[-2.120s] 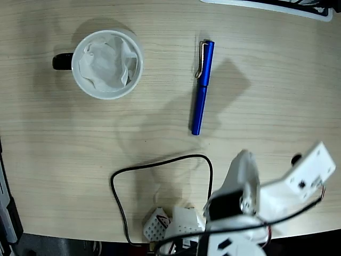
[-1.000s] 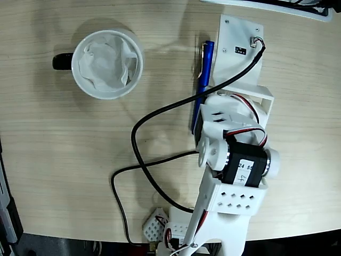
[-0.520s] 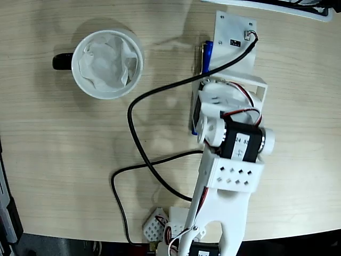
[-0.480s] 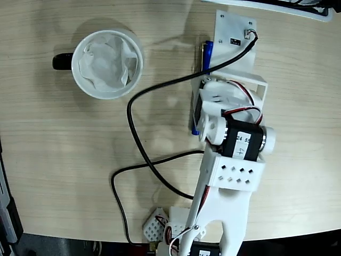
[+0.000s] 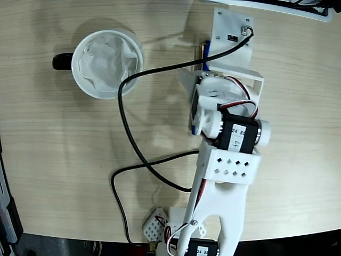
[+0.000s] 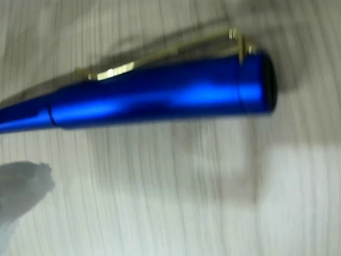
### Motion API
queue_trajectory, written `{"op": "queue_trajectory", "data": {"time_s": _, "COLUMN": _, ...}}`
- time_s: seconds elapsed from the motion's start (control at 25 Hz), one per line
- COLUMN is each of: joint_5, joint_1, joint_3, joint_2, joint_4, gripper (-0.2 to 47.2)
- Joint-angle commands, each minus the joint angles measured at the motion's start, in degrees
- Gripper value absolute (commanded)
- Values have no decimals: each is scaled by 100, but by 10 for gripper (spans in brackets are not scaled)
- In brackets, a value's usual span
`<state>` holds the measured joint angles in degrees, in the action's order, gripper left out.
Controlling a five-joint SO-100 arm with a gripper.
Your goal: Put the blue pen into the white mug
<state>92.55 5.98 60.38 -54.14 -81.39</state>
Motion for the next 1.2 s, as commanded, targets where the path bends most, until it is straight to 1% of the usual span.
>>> {"op": "queue_trajectory", "data": {"time_s": 0.0, "joint_5": 114, "joint_1": -35, "joint_3": -114, "joint_2": -70, "joint_4": -9, "gripper": 279}}
{"op": "queue_trajectory", "data": {"time_s": 0.24, "joint_5": 105, "joint_1": -105, "joint_3": -88, "joint_2": 18, "joint_4": -9, "gripper": 280}}
{"op": "queue_trajectory", "data": {"time_s": 0.76, "joint_5": 105, "joint_1": 105, "joint_3": -62, "joint_2": -26, "joint_4": -35, "gripper": 282}}
{"op": "queue_trajectory", "data": {"time_s": 1.16, "joint_5": 105, "joint_1": 114, "joint_3": -44, "joint_2": 193, "joint_4": -26, "gripper": 281}}
